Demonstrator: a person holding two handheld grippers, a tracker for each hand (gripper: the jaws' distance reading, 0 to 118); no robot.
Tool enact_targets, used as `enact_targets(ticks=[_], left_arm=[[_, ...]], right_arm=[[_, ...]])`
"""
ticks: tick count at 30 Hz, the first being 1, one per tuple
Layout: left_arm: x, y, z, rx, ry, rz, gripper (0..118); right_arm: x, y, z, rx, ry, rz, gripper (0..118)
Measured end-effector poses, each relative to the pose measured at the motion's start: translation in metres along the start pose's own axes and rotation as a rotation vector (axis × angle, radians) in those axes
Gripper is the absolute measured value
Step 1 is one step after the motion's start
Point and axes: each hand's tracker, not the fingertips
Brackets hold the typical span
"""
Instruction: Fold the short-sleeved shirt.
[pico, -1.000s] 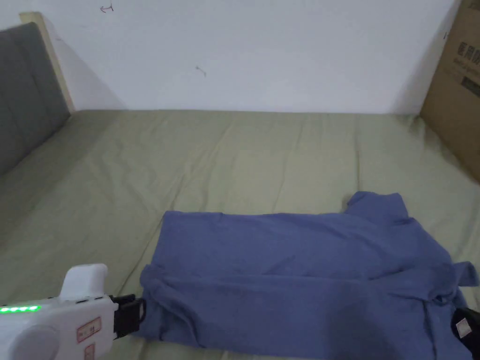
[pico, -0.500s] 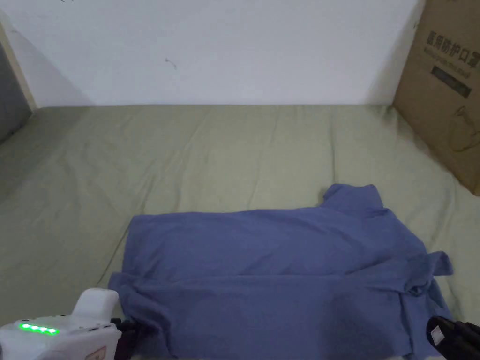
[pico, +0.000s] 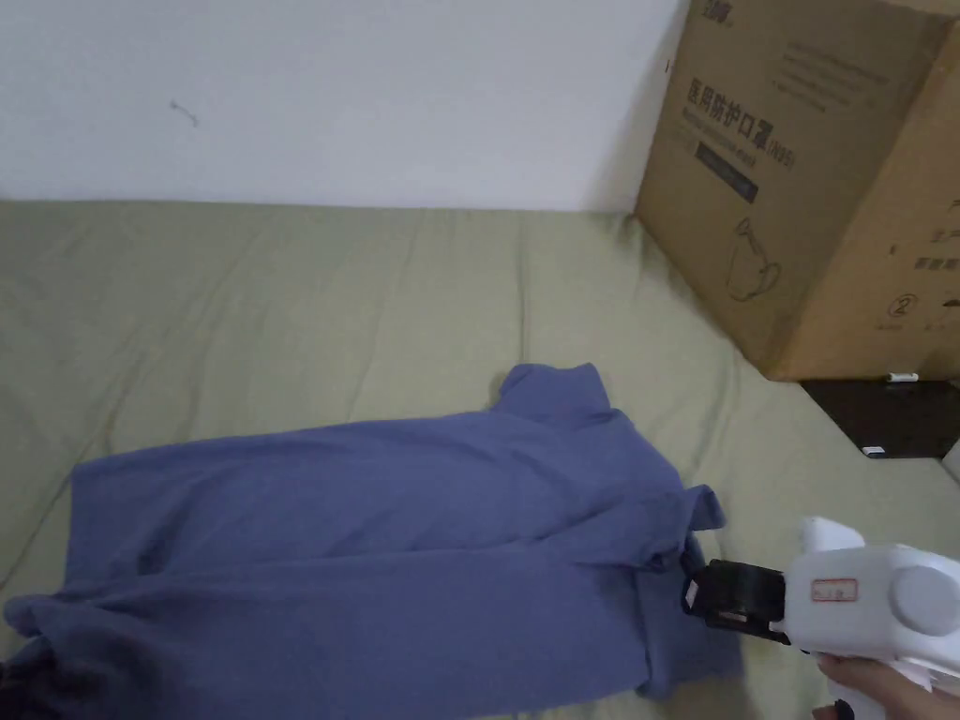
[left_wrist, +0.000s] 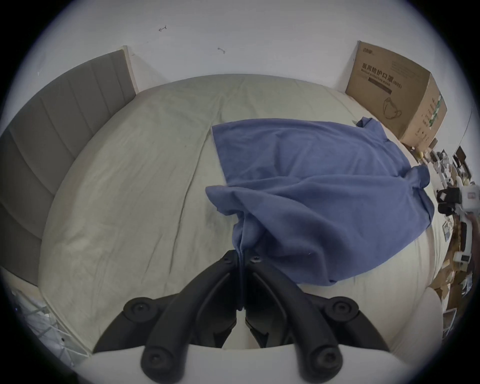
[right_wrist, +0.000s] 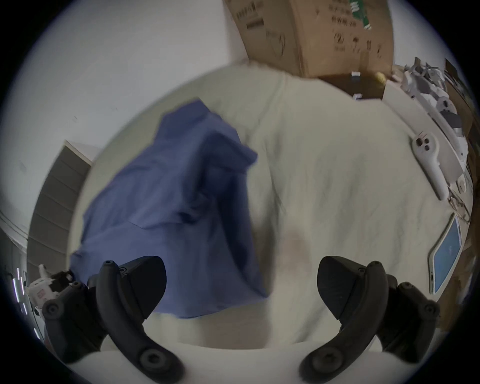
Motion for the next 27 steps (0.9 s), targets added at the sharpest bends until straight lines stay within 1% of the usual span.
enact_targets(ticks=[1, 2, 3, 4, 5, 6, 7, 8, 9, 10, 11, 13, 14, 15, 17, 18, 21, 23, 25, 27], left_arm=[[0.002, 0.000, -0.002, -0.011, -0.004, 0.000, 3], [0.000, 0.001, -0.006, -0.020, 0.003, -0.006, 3], [0.001, 0.002, -0.007, -0.027, 0.011, -0.012, 3], [0.003, 0.002, -0.008, -0.032, 0.012, -0.014, 3], [0.004, 0.003, -0.009, -0.041, 0.012, -0.011, 3], [0.002, 0.002, -0.009, -0.055, 0.005, -0.006, 3], [0.001, 0.001, -0.010, -0.064, -0.004, 0.001, 3], [0.001, 0.000, -0.010, -0.075, -0.015, 0.007, 3], [0.000, 0.000, -0.011, -0.082, -0.018, 0.012, 3], [-0.004, 0.000, -0.011, -0.086, -0.015, 0.014, 3], [-0.005, 0.000, -0.009, -0.084, -0.016, 0.013, 3], [-0.005, 0.002, -0.003, -0.074, -0.017, 0.009, 3], [-0.006, 0.002, 0.003, -0.071, -0.020, 0.005, 3], [-0.006, 0.003, 0.008, -0.071, -0.024, 0.002, 3], [-0.008, 0.005, 0.019, -0.078, -0.028, -0.008, 3], [-0.014, 0.002, 0.023, -0.083, -0.040, -0.012, 3], [-0.020, -0.008, 0.049, -0.093, -0.057, -0.037, 3], [-0.027, -0.019, 0.068, -0.123, -0.063, -0.034, 3], [-0.035, -0.039, 0.081, -0.167, -0.093, -0.002, 3], [-0.031, -0.066, 0.089, -0.210, -0.152, 0.063, 3]], right_arm=[[-0.001, 0.003, -0.009, -0.035, -0.036, 0.008, 113], [-0.004, 0.005, -0.017, -0.079, -0.066, 0.026, 106], [-0.008, -0.002, -0.021, -0.099, -0.063, 0.048, 90], [-0.012, -0.003, -0.022, -0.107, -0.047, 0.075, 78], [-0.020, -0.004, -0.022, -0.115, -0.074, 0.112, 73], [-0.027, -0.004, -0.018, -0.097, -0.137, 0.164, 60], [-0.025, -0.007, -0.021, -0.091, -0.125, 0.184, 27], [-0.028, -0.007, -0.018, -0.079, -0.115, 0.188, 1], [-0.031, -0.007, -0.012, -0.051, -0.131, 0.211, 1], [-0.037, -0.009, -0.005, -0.027, -0.120, 0.235, 1], [-0.036, -0.014, -0.002, -0.020, -0.085, 0.248, 1], [-0.042, -0.019, 0.009, -0.033, -0.017, 0.259, 1], [-0.044, -0.023, 0.019, -0.017, -0.022, 0.258, 1], [-0.037, -0.026, 0.023, -0.010, -0.022, 0.257, 1], [-0.032, -0.030, 0.044, 0.009, -0.014, 0.244, 1], [-0.028, -0.034, 0.056, 0.018, -0.005, 0.223, 1], [-0.012, -0.050, 0.090, 0.006, 0.061, 0.161, 1], [-0.012, -0.068, 0.111, -0.027, 0.050, 0.144, 1], [-0.006, -0.088, 0.123, -0.069, 0.050, 0.127, 1], [0.005, -0.108, 0.123, -0.097, 0.048, 0.094, 1]])
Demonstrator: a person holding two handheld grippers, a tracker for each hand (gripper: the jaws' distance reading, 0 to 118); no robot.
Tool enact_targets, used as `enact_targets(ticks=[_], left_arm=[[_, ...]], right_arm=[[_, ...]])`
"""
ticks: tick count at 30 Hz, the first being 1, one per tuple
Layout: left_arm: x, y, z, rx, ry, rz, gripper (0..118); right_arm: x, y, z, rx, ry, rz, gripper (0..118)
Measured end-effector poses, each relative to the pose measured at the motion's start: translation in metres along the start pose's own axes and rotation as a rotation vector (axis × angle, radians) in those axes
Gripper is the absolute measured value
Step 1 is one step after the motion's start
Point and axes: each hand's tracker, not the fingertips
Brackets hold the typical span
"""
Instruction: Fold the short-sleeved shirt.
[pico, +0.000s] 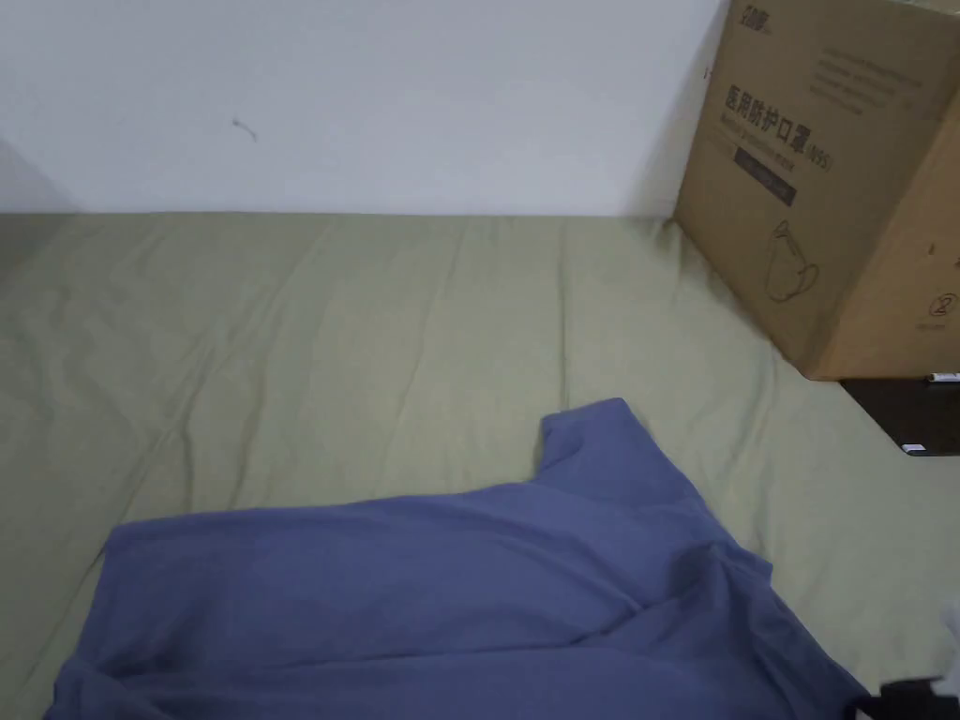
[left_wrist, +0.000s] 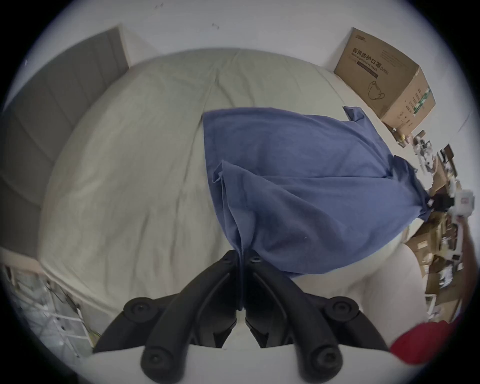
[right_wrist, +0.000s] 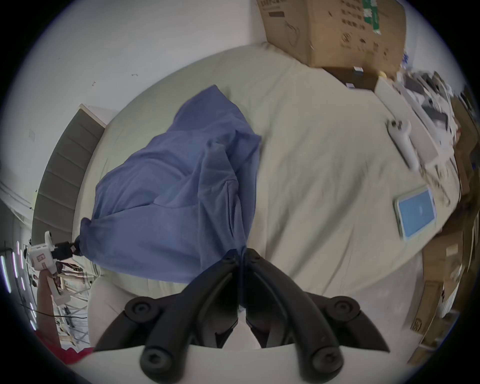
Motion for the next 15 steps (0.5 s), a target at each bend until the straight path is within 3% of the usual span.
enact_targets(ticks=[3, 4, 5, 7, 8, 14, 15], left_arm=[[-0.009, -0.029, -0.012, -0.003, -0.035, 0.047, 7], [-0.010, -0.034, -0.016, 0.003, -0.025, 0.065, 23], [-0.011, -0.038, -0.019, 0.015, -0.011, 0.085, 53], [-0.022, -0.042, -0.024, 0.041, 0.059, 0.077, 116], [-0.024, -0.043, -0.022, 0.062, 0.089, 0.068, 118], [0.009, -0.040, 0.030, 0.320, 0.118, -0.011, 114], [0.015, -0.038, 0.038, 0.365, 0.110, -0.027, 106]], right_arm=[[0.005, -0.026, -0.024, -0.010, 0.002, -0.015, 3], [0.008, -0.027, -0.033, 0.008, -0.011, -0.013, 13], [0.006, -0.031, -0.039, 0.034, -0.041, 0.009, 35], [-0.003, -0.036, -0.043, 0.053, -0.119, 0.044, 111], [0.006, -0.032, -0.050, 0.051, -0.131, 0.057, 118], [-0.048, -0.030, -0.001, 0.250, -0.018, 0.200, 117], [-0.060, -0.032, 0.008, 0.314, 0.030, 0.214, 115]])
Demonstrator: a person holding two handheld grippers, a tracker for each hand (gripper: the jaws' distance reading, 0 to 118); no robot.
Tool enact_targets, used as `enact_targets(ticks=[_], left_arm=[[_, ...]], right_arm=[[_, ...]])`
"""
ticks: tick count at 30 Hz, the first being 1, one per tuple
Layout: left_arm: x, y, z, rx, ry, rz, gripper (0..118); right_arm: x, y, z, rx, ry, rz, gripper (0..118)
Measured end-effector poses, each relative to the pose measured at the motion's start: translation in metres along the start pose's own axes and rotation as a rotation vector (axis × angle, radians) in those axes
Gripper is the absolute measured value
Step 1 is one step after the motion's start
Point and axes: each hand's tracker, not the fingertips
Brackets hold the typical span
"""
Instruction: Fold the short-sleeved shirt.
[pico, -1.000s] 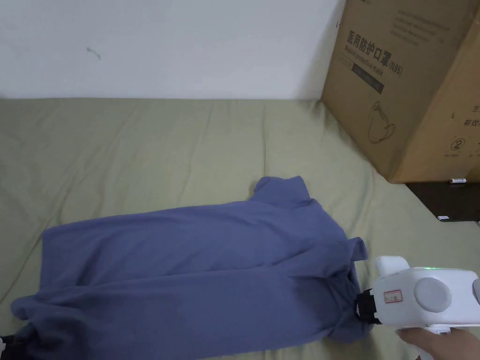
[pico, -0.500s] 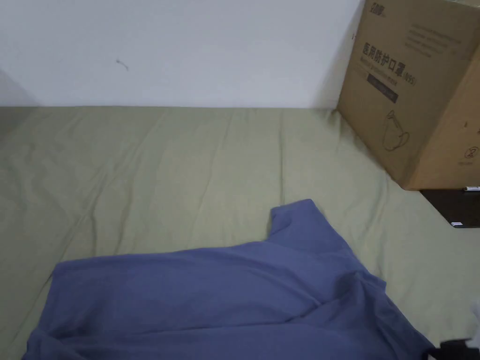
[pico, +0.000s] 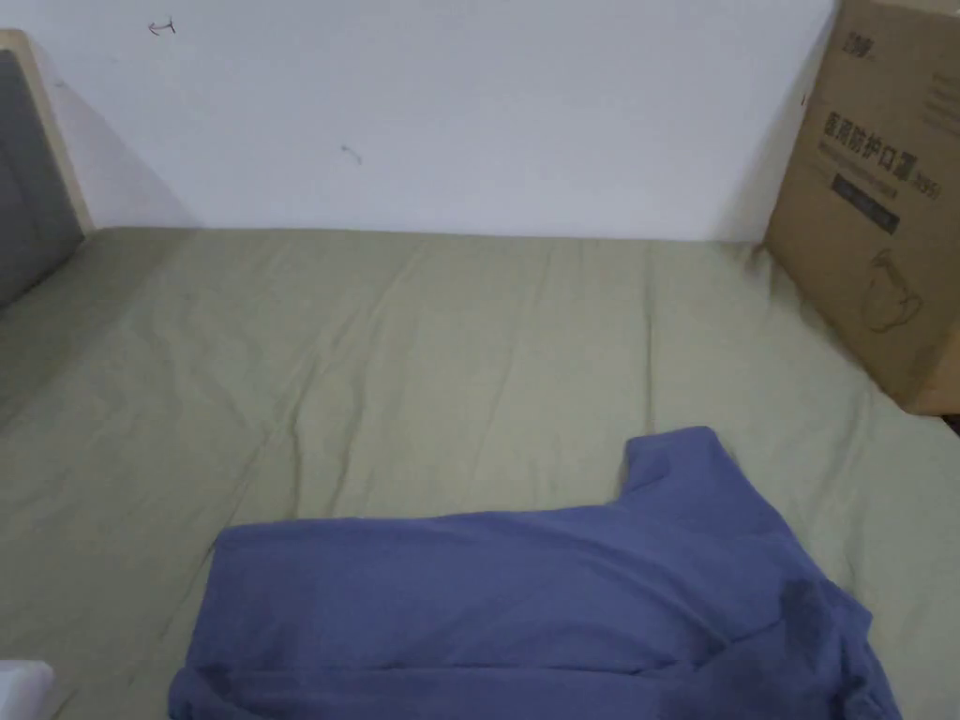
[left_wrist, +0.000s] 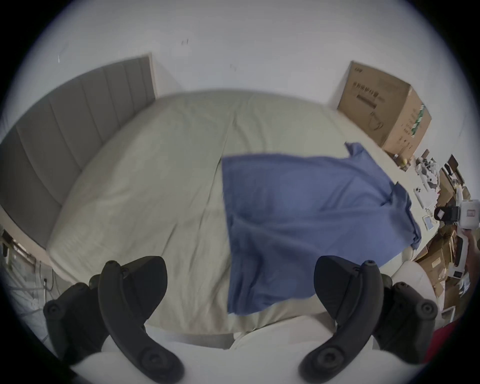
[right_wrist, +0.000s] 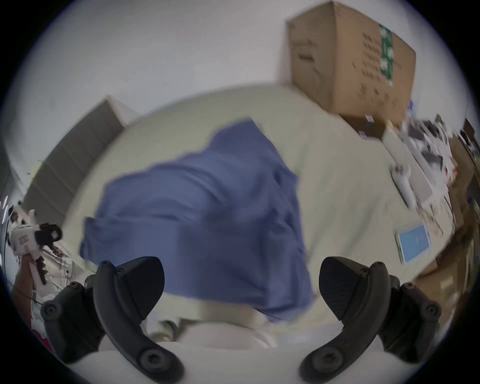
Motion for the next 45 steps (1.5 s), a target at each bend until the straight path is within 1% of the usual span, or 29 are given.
enact_targets(ticks=[2, 3, 4, 5, 6, 7, 10, 12, 16, 17, 18, 19, 20, 21, 24, 26, 27, 29, 30, 31, 32, 35, 37, 38, 39, 40, 41, 42, 45], left_arm=[[0.014, 0.004, 0.013, 0.086, -0.089, 0.000, 100], [0.020, 0.006, 0.017, 0.128, -0.123, -0.009, 84], [0.019, 0.008, 0.017, 0.171, -0.120, -0.016, 34], [0.025, 0.012, 0.017, 0.202, -0.105, -0.033, 0], [0.028, 0.016, 0.017, 0.226, -0.113, -0.036, 0], [0.027, 0.024, 0.017, 0.251, -0.131, -0.033, 0], [0.016, 0.066, -0.007, 0.260, -0.114, 0.001, 0], [-0.004, 0.104, -0.049, 0.117, -0.075, 0.028, 0], [-0.035, 0.147, -0.144, -0.137, -0.150, 0.092, 5], [-0.042, 0.152, -0.168, -0.164, -0.149, 0.114, 20], [-0.047, 0.154, -0.188, -0.190, -0.137, 0.111, 52], [-0.052, 0.155, -0.205, -0.191, -0.129, 0.105, 106], [-0.050, 0.152, -0.216, -0.236, -0.101, 0.094, 118], [-0.051, 0.148, -0.230, -0.253, -0.066, 0.092, 112], [-0.062, 0.141, -0.263, -0.261, -0.066, 0.093, 108], [-0.062, 0.135, -0.278, -0.355, -0.133, 0.080, 88], [-0.056, 0.136, -0.277, -0.330, -0.057, -0.005, 78], [-0.038, 0.138, -0.264, -0.272, -0.029, -0.115, 35], [-0.034, 0.139, -0.259, -0.259, -0.044, -0.140, 1], [-0.032, 0.140, -0.255, -0.263, -0.052, -0.150, 1], [-0.035, 0.132, -0.262, -0.287, -0.154, -0.124, 2], [-0.028, 0.128, -0.252, -0.249, -0.121, -0.136, 2], [-0.024, 0.144, -0.224, -0.188, -0.109, -0.155, 2], [-0.024, 0.145, -0.217, -0.168, -0.115, -0.144, 2], [-0.024, 0.147, -0.210, -0.144, -0.117, -0.122, 2], [-0.033, 0.147, -0.206, -0.128, -0.117, -0.106, 2], [-0.035, 0.148, -0.200, -0.116, -0.125, -0.090, 2], [-0.037, 0.148, -0.194, -0.104, -0.137, -0.077, 2], [-0.006, 0.149, -0.171, -0.086, -0.126, -0.076, 2]], right_arm=[[-0.024, 0.006, 0.014, 0.152, 0.101, -0.006, 112], [-0.032, 0.009, 0.018, 0.203, 0.139, -0.008, 106], [-0.043, 0.013, 0.023, 0.255, 0.161, 0.000, 77], [-0.058, 0.019, 0.025, 0.293, 0.153, 0.017, 38], [-0.067, 0.025, 0.024, 0.302, 0.100, 0.027, 4], [-0.072, 0.030, 0.025, 0.320, 0.063, 0.028, 2], [-0.073, 0.049, 0.019, 0.308, 0.183, 0.013, 2], [-0.075, 0.056, 0.016, 0.327, 0.143, 0.033, 2], [-0.070, 0.068, 0.003, 0.307, 0.113, 0.054, 2], [-0.068, 0.069, -0.002, 0.299, 0.108, 0.047, 2], [-0.065, 0.070, -0.006, 0.288, 0.105, 0.035, 2], [-0.062, 0.071, -0.010, 0.276, 0.101, 0.022, 2], [-0.060, 0.071, -0.015, 0.263, 0.097, 0.007, 2], [-0.048, 0.068, -0.022, 0.251, 0.094, -0.004, 2], [-0.042, 0.067, -0.035, 0.213, 0.062, -0.003, 3], [-0.042, 0.067, -0.043, 0.197, 0.053, -0.012, 2], [-0.039, 0.069, -0.048, 0.187, 0.055, -0.021, 2], [-0.033, 0.076, -0.056, 0.181, 0.066, -0.031, 2], [-0.030, 0.082, -0.063, 0.182, 0.067, -0.028, 2], [-0.026, 0.090, -0.070, 0.183, 0.063, -0.014, 2], [-0.020, 0.103, -0.081, 0.186, 0.055, 0.004, 2], [0.003, 0.148, -0.119, 0.177, 0.052, -0.014, 2], [0.020, 0.181, -0.157, 0.070, 0.082, -0.069, 6], [0.029, 0.197, -0.180, -0.026, 0.075, -0.092, 23], [0.036, 0.208, -0.203, -0.080, 0.059, -0.111, 58], [0.041, 0.215, -0.221, -0.129, 0.027, -0.108, 107], [0.054, 0.222, -0.243, -0.145, -0.015, -0.098, 118], [0.058, 0.231, -0.263, -0.107, -0.014, -0.091, 117], [0.073, 0.235, -0.310, -0.264, -0.116, -0.132, 117]])
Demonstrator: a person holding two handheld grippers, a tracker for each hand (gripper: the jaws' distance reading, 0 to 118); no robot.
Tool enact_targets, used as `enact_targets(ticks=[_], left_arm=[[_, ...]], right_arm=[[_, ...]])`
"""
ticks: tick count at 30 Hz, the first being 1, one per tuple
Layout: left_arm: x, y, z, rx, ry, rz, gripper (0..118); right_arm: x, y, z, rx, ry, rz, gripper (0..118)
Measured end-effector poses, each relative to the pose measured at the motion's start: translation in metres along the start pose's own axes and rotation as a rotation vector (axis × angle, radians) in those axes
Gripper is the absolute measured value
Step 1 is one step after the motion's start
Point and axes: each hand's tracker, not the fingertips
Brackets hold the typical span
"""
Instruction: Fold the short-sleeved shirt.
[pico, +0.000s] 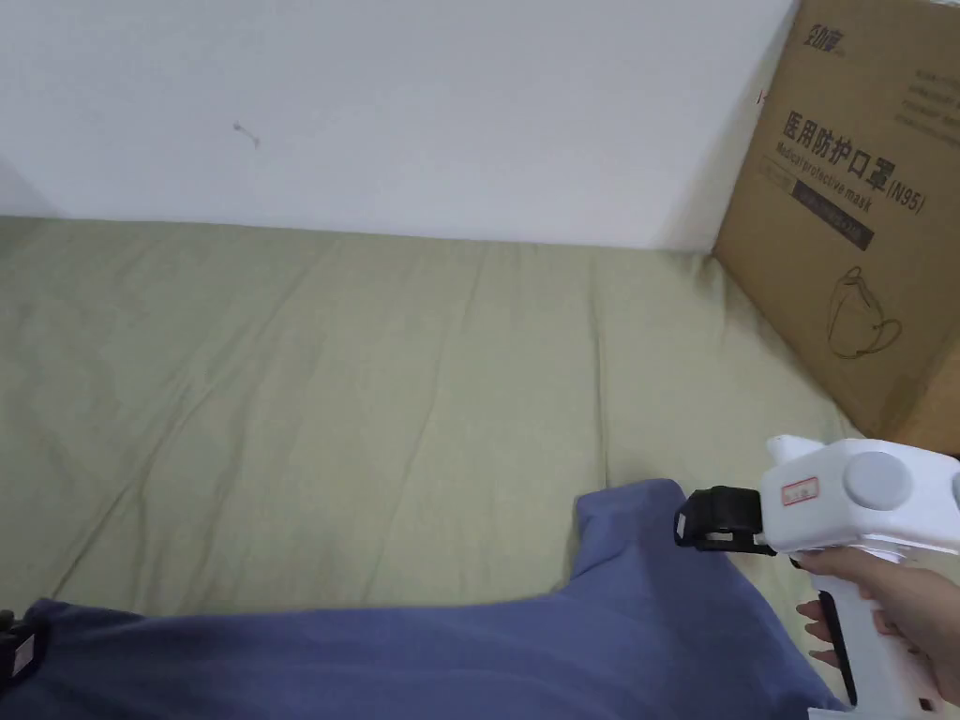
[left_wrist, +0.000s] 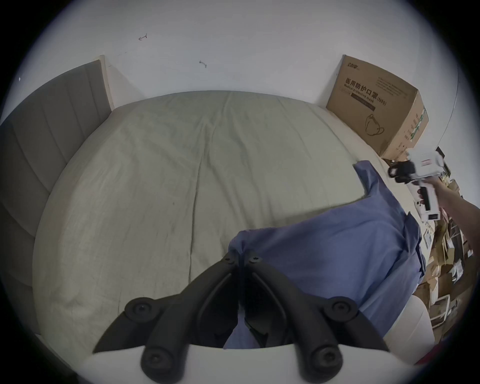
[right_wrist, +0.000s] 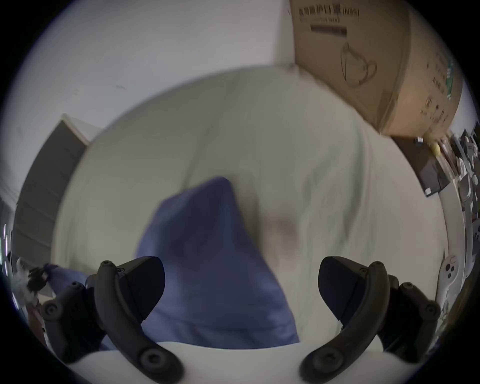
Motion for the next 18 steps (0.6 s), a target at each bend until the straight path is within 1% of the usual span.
enact_targets(ticks=[2, 3, 4, 5, 6, 7, 8, 9, 11, 13, 14, 18], left_arm=[[0.012, -0.005, 0.003, -0.015, -0.022, 0.022, 2], [-0.014, -0.007, -0.007, -0.018, -0.019, 0.019, 2], [-0.019, -0.007, -0.009, -0.021, -0.017, 0.019, 2], [-0.019, -0.007, -0.009, -0.026, -0.017, 0.023, 2], [-0.020, -0.007, -0.009, -0.025, -0.002, 0.013, 2], [-0.025, -0.008, -0.013, -0.028, -0.002, 0.016, 2], [-0.028, -0.008, -0.015, -0.035, -0.002, 0.020, 2], [-0.029, -0.007, -0.017, -0.041, -0.003, 0.022, 2], [-0.030, -0.001, -0.019, -0.051, 0.002, 0.027, 2], [-0.030, 0.004, -0.020, -0.039, 0.015, 0.029, 2], [-0.032, 0.007, -0.020, -0.027, 0.021, 0.037, 2], [-0.035, 0.019, -0.020, 0.038, 0.056, 0.081, 2]], right_arm=[[0.003, 0.006, -0.025, -0.099, -0.016, -0.006, 115], [0.003, 0.006, -0.034, -0.145, -0.054, -0.004, 111], [0.004, 0.000, -0.034, -0.147, -0.075, 0.013, 94], [0.001, -0.002, -0.033, -0.128, -0.079, 0.052, 90], [-0.005, -0.005, -0.026, -0.090, -0.112, 0.110, 77], [-0.008, -0.008, -0.018, -0.058, -0.063, 0.126, 39], [-0.013, -0.017, -0.003, -0.054, -0.012, 0.143, 10], [-0.016, -0.020, 0.002, -0.057, -0.004, 0.165, 4], [-0.023, -0.027, 0.012, -0.058, 0.032, 0.198, 3], [-0.023, -0.029, 0.023, -0.011, 0.019, 0.190, 3], [-0.021, -0.028, 0.033, 0.054, -0.003, 0.161, 3], [-0.007, -0.022, 0.071, 0.246, 0.034, 0.029, 3]])
